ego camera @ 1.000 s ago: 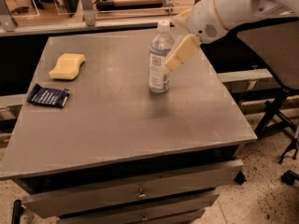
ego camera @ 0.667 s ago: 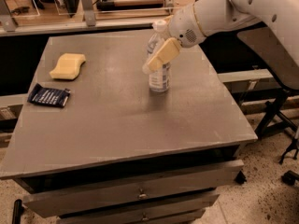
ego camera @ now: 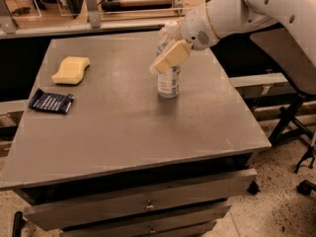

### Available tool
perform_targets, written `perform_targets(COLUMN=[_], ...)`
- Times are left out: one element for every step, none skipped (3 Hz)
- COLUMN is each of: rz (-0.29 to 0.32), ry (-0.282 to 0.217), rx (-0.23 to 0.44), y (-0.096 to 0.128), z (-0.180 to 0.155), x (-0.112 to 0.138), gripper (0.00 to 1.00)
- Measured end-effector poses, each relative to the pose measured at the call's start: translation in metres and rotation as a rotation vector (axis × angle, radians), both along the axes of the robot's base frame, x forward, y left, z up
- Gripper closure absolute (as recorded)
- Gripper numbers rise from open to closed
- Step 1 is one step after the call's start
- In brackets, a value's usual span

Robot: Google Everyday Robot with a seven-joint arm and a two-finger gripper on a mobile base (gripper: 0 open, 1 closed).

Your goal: Knock blue plastic bottle over

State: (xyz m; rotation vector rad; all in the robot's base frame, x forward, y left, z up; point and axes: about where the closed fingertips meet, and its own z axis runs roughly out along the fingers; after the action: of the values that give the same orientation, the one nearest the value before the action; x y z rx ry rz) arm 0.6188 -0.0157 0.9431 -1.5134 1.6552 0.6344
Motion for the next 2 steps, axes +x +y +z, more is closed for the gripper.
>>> perform_targets(rz=[0.005,0.033], ry=[0.001,0.015], rx=[0.000,-0.025], y=[0.0026,0.0095], z=[-0.0007,-0.0014], x=[-0.0003,-0.0012], gripper=[0.44,0.68])
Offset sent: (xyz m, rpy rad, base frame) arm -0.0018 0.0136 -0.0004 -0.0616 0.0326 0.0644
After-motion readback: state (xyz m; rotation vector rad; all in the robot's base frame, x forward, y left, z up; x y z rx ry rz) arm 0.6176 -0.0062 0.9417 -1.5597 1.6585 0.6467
